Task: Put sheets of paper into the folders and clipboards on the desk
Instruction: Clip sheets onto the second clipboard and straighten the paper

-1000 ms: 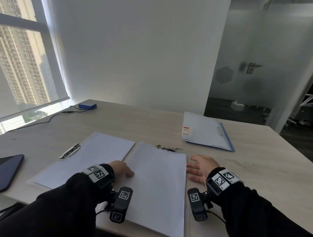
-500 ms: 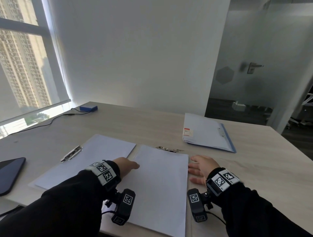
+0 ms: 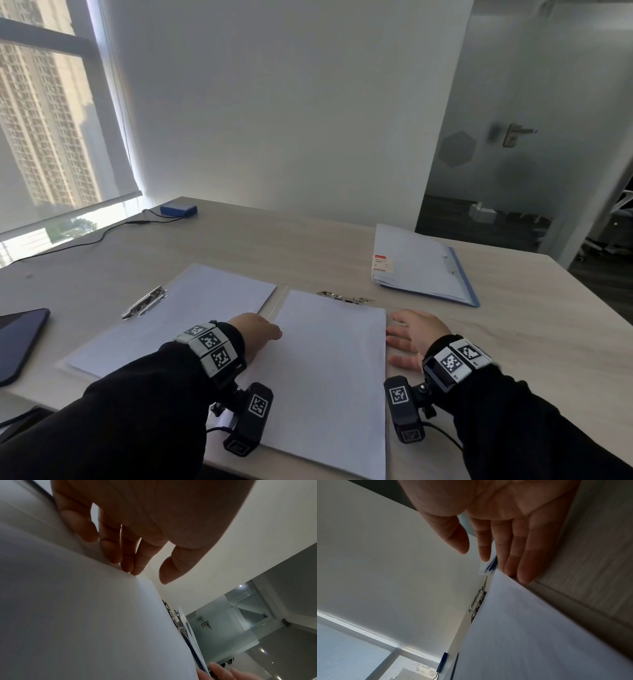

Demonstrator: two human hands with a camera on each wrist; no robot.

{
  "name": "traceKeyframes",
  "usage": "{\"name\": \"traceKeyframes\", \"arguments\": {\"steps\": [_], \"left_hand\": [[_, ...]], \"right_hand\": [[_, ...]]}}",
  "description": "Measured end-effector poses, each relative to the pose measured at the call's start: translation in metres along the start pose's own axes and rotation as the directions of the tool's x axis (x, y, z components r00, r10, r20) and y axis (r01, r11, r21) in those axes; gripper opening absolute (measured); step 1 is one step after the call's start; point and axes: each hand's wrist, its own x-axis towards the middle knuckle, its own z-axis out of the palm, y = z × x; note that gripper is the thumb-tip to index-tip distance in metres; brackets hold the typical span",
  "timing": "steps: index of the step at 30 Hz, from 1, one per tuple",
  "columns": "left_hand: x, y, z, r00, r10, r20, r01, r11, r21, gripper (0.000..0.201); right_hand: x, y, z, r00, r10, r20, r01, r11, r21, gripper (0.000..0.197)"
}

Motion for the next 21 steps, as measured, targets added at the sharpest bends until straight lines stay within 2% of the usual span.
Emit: {"name": "traceKeyframes", "arguments": {"steps": [4, 6, 11, 14, 15, 18, 21], "left_hand": [[0.000, -0.002, -0.003, 0.999, 0.025, 0.022, -0.025, 1.000, -0.020, 0.009], [-0.001, -0.003, -0.005, 0.999, 0.041, 0.026, -0.040, 0.999, -0.020, 0.008], [-0.002, -0.009, -0.006, 0.997, 0.071, 0.033, -0.070, 0.997, -0.035, 0.017], [-0.003, -0.009, -0.006, 0.997, 0.069, 0.031, -0.068, 0.997, -0.047, 0.013], [-0.004, -0.009, -0.006, 0.997, 0.072, 0.036, -0.070, 0.996, -0.057, 0.018], [-0.004, -0.011, -0.007, 0.997, 0.057, 0.047, -0.054, 0.997, -0.062, 0.037], [-0.003, -0.014, -0.008, 0.997, 0.056, 0.050, -0.050, 0.993, -0.110, 0.036]], "right_hand": [[0.006, -0.001, 0.002, 0.997, -0.058, -0.051, 0.060, 0.998, 0.031, 0.011], [0.012, -0.003, 0.006, 0.996, -0.068, -0.057, 0.074, 0.992, 0.104, 0.012], [0.026, -0.010, 0.027, 0.999, 0.039, -0.007, -0.035, 0.947, 0.320, 0.039], [0.036, -0.016, 0.039, 0.997, 0.068, 0.022, -0.071, 0.920, 0.386, 0.046], [0.039, -0.018, 0.043, 0.997, 0.069, 0.019, -0.071, 0.915, 0.397, 0.046], [0.053, -0.023, 0.053, 0.999, 0.043, 0.016, -0.046, 0.921, 0.387, 0.044], [0.060, -0.031, 0.068, 0.997, -0.066, 0.035, 0.059, 0.980, 0.192, 0.047]]}}
